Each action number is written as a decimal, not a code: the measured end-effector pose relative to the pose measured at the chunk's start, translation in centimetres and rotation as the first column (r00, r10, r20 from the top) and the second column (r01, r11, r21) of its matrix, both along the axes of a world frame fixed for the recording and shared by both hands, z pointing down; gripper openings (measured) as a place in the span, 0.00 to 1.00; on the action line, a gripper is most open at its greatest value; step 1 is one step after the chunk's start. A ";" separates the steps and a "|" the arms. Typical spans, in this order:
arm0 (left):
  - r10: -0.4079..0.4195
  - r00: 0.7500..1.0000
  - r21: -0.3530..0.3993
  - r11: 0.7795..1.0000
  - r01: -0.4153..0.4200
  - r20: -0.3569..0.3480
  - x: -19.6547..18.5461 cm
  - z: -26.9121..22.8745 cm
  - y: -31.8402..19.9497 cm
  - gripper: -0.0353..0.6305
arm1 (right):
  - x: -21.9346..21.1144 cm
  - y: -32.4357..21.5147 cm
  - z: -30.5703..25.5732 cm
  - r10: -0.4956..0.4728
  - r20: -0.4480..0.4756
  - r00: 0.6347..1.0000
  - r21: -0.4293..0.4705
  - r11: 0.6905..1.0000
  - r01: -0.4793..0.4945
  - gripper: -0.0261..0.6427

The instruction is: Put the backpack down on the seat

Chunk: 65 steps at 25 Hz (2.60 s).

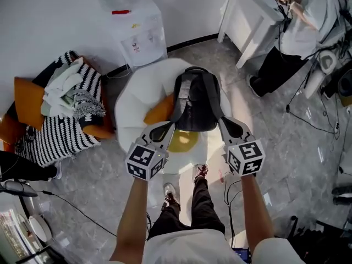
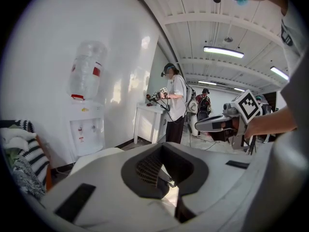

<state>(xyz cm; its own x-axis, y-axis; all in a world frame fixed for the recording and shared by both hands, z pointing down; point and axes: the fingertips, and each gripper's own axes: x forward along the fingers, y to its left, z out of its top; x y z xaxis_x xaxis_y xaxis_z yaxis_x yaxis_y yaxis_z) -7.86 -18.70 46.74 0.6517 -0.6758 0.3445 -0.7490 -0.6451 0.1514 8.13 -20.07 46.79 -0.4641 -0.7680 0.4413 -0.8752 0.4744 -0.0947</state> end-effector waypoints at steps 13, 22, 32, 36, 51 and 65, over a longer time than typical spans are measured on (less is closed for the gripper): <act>0.020 0.999 0.072 0.997 -0.016 -0.042 -0.2 -5.6 4.7 0.06 | -3.0 5.1 -6.4 -0.009 0.079 0.997 0.059 0.998 0.005 0.04; 0.050 0.993 0.155 0.987 -0.033 -0.105 -0.9 -11.2 9.9 0.06 | -5.1 10.0 -12.6 -0.006 0.136 0.991 0.139 0.990 -0.013 0.04; 0.039 0.997 0.181 0.983 -0.027 -0.066 -2.8 -14.3 14.4 0.06 | -6.1 16.0 -16.5 0.006 0.116 0.993 0.190 0.981 -0.028 0.04; 0.009 0.998 0.190 0.982 0.002 -0.057 -3.5 -15.2 15.6 0.06 | -6.6 17.2 -17.6 -0.023 0.097 0.995 0.218 0.976 0.002 0.04; -0.092 0.993 0.243 0.964 0.106 -0.069 -3.7 -20.2 23.7 0.06 | -6.2 25.6 -23.1 -0.110 0.083 0.990 0.306 0.949 0.080 0.04; -0.070 0.996 0.364 0.927 0.086 -0.056 -0.9 -24.5 35.0 0.06 | -3.3 36.0 -26.0 -0.126 0.042 0.991 0.383 0.918 0.101 0.04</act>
